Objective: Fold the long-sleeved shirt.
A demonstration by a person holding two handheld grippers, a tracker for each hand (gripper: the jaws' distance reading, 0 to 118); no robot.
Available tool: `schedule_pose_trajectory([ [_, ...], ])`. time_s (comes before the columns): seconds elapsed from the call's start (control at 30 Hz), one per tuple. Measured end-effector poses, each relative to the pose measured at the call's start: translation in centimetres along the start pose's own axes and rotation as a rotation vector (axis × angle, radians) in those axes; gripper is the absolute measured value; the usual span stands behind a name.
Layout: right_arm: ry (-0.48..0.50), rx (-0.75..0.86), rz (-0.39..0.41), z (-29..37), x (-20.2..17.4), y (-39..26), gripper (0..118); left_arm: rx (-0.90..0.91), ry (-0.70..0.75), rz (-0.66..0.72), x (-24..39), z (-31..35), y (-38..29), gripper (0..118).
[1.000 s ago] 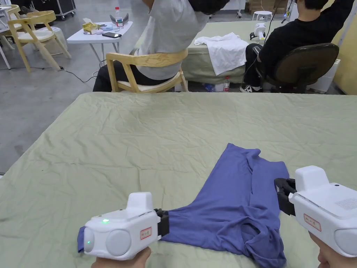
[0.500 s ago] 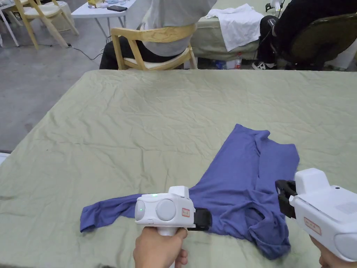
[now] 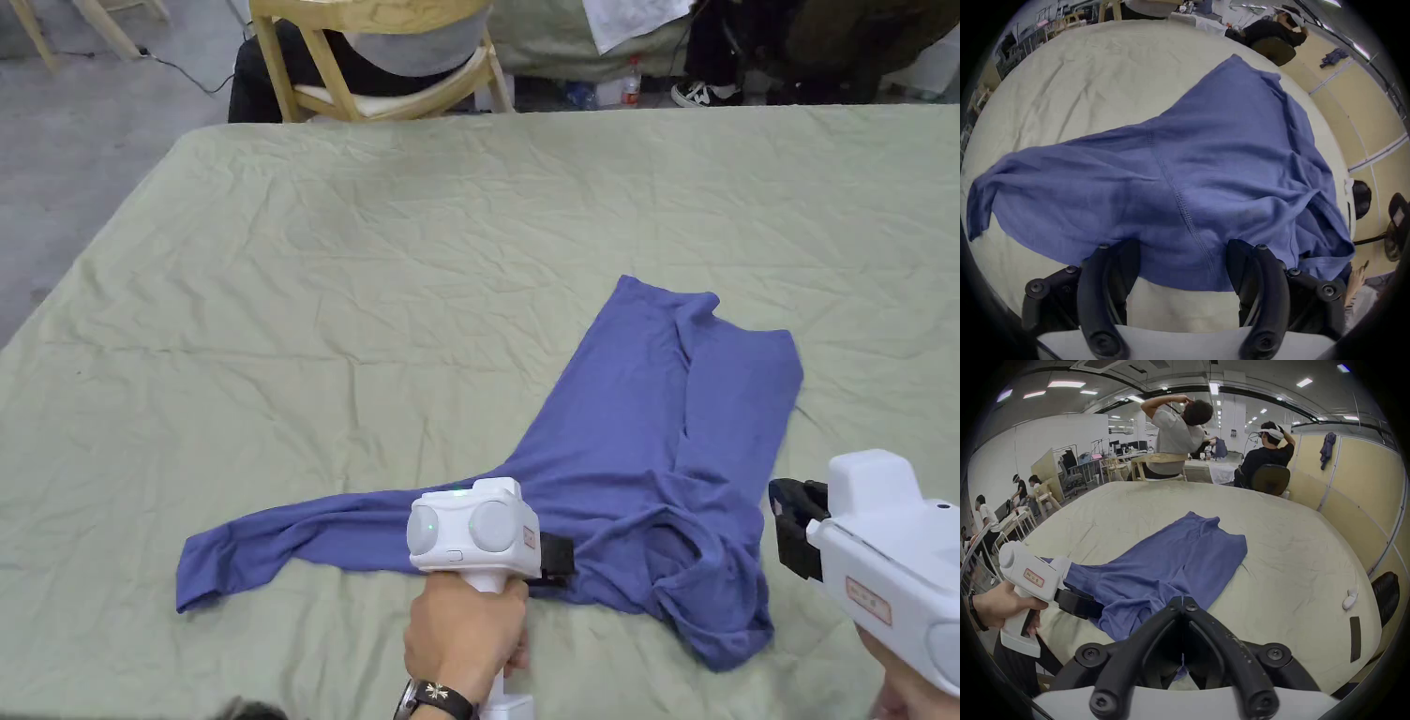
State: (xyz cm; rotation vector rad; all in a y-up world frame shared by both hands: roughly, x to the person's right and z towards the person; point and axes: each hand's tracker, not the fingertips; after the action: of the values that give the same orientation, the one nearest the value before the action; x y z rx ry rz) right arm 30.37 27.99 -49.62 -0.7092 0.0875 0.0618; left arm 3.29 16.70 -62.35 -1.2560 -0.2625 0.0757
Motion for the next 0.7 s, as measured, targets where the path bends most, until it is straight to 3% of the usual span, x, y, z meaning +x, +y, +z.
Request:
schedule_pose_trajectory([
  [0.03, -0.002, -0.012, -0.005, -0.3, 0.2, -0.1, 2, 0.030, 0.032, -0.052, 0.5, -0.1, -0.4, 68],
  [0.1, -0.005, -0.021, -0.010, -0.6, 0.4, -0.3, 2, 0.085, 0.055, -0.114, 1.1, 0.1, -0.9, 38],
  [0.13, -0.007, -0.024, -0.009, -0.8, 0.5, -0.4, 2, 0.106, 0.032, -0.083, 0.7, 0.5, -0.9, 10],
  [0.17, -0.009, -0.027, -0.007, -0.9, 0.6, -0.3, 2, 0.125, -0.013, -0.022, 0.4, 0.7, -0.7, 6],
  [0.27, -0.003, -0.038, 0.024, -1.7, 0.8, 0.1, 2, 0.076, -0.079, 0.083, -1.4, 0.3, -0.1, 5],
  [0.57, 0.117, -0.075, 0.336, -10.4, 2.7, 11.1, 3, -0.079, -0.139, 0.097, -3.0, -0.7, 2.8, 5],
  [0.6, 0.138, -0.089, 0.369, -12.1, 2.9, 13.1, 10, -0.094, -0.148, 0.101, -3.2, -0.8, 3.2, 5],
  [0.63, 0.166, -0.106, 0.413, -14.0, 3.0, 15.1, 23, -0.108, -0.162, 0.115, -3.5, -1.0, 3.4, 5],
  [0.67, 0.199, -0.138, 0.448, -16.1, 3.0, 16.9, 55, -0.129, -0.174, 0.153, -3.8, -1.1, 3.7, 5],
  [0.7, 0.206, -0.158, 0.493, -18.1, 3.0, 18.5, 76, -0.134, -0.179, 0.173, -4.0, -1.2, 3.9, 5],
])
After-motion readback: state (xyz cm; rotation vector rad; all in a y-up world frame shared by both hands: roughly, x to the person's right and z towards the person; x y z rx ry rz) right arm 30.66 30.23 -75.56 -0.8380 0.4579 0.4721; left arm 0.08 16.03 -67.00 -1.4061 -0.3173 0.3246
